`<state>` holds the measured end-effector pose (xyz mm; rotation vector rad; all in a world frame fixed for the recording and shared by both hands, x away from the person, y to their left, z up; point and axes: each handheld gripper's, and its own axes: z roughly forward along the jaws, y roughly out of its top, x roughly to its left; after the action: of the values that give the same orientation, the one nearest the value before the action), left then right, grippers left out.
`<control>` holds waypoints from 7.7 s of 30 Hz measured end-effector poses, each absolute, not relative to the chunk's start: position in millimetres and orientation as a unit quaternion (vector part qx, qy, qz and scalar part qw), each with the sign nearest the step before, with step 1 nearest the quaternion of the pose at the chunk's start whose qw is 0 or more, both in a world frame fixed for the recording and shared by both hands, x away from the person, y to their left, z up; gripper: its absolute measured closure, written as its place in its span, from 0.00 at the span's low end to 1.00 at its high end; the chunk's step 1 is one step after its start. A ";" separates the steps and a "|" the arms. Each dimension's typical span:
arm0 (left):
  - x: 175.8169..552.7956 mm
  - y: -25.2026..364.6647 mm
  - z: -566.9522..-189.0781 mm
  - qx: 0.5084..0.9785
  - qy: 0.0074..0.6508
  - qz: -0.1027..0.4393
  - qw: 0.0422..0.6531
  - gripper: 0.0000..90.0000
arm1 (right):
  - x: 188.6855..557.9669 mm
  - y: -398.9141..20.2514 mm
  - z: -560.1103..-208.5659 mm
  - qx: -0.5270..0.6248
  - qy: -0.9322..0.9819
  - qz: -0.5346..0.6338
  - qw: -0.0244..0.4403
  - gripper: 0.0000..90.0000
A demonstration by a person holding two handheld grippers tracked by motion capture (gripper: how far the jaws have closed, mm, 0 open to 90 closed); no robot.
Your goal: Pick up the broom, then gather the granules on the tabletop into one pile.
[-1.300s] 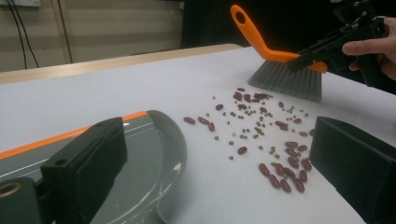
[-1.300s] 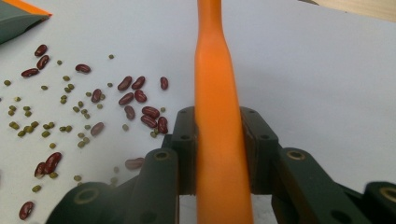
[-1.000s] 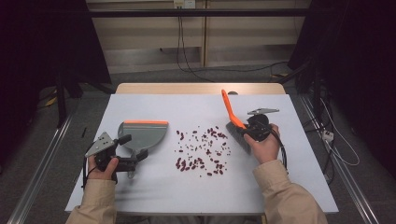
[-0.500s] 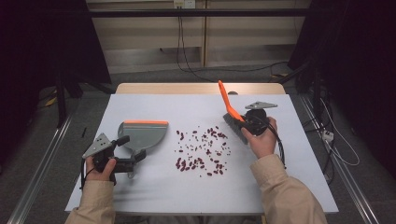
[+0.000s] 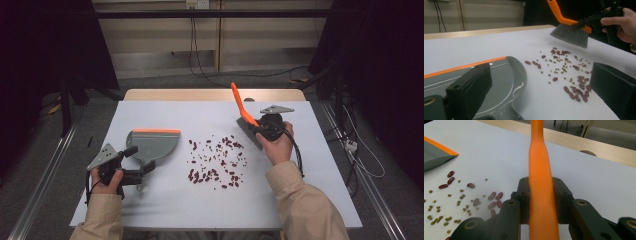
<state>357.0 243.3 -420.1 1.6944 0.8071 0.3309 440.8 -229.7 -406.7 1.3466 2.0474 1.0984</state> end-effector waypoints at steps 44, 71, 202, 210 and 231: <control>354.5 245.9 -420.2 0.721 0.351 0.143 0.580 0.04 | 454.6 -192.9 -426.5 0.289 0.856 0.370 0.215 0.79; 355.1 244.2 -420.0 0.723 0.351 0.144 0.578 0.04 | 400.2 -189.8 -424.2 0.231 0.870 0.397 0.178 0.79; 355.3 251.9 -418.4 0.718 0.356 0.146 0.580 0.04 | 413.1 -111.4 -425.9 0.104 0.888 0.425 0.139 0.79; 354.6 251.0 -418.4 0.718 0.355 0.145 0.581 0.04 | 402.7 -113.6 -423.9 0.098 0.890 0.426 0.130 0.79; 354.8 252.0 -419.2 0.717 0.356 0.143 0.582 0.04 | 429.3 -137.9 -408.6 0.142 0.876 0.428 0.172 0.79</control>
<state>354.8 252.0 -419.2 1.6756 0.8305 0.3330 429.3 -137.9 -408.6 0.4019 2.4858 1.2158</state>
